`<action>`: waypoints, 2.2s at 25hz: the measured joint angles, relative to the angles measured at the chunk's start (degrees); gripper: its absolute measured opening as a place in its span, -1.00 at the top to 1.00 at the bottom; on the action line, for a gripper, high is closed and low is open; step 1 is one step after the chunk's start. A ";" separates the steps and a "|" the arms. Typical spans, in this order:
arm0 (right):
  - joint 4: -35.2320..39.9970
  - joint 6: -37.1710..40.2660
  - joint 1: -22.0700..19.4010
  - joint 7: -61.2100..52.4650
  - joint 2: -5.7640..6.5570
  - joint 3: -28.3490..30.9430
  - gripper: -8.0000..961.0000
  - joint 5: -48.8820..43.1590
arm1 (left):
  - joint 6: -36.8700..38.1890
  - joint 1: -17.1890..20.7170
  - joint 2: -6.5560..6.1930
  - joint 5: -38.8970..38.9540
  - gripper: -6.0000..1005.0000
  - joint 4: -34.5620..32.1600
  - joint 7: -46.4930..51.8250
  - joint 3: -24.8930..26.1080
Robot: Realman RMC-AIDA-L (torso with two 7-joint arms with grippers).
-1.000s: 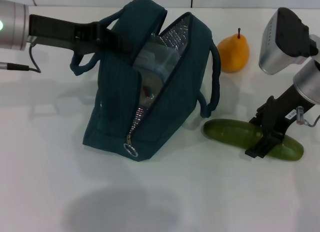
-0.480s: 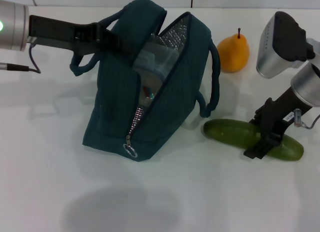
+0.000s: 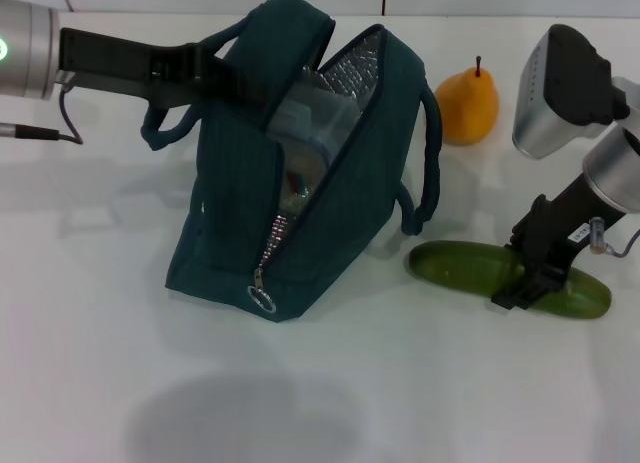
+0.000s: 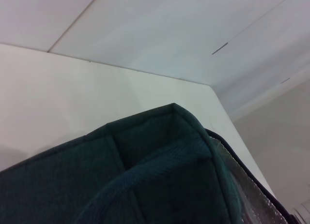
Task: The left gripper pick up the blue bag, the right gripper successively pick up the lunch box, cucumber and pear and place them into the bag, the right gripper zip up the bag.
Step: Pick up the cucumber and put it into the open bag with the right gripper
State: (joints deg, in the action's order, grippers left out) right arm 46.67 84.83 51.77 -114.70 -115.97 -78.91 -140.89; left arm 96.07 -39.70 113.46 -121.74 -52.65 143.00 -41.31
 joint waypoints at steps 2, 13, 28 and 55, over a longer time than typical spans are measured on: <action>-0.01 0.00 0.06 0.01 0.00 -0.08 -0.18 -0.02 | 0.00 -0.01 0.00 0.00 0.91 0.00 0.00 0.00; 3.65 5.48 0.13 0.72 0.60 4.55 -0.17 1.52 | 0.00 0.01 -0.25 -0.09 0.91 -0.04 0.00 0.00; 7.36 19.23 -0.56 2.69 7.06 31.33 -0.17 5.27 | 0.00 0.15 -0.36 -0.02 0.91 -0.21 0.06 0.14; -21.11 5.15 -7.05 29.31 0.01 33.39 -0.18 60.86 | 0.45 -0.09 -0.03 2.37 0.91 0.09 0.44 0.24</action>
State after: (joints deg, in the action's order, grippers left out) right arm 25.57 89.98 44.72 -85.40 -115.96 -45.53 -80.03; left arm 96.52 -39.79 113.44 -119.37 -52.55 143.43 -41.07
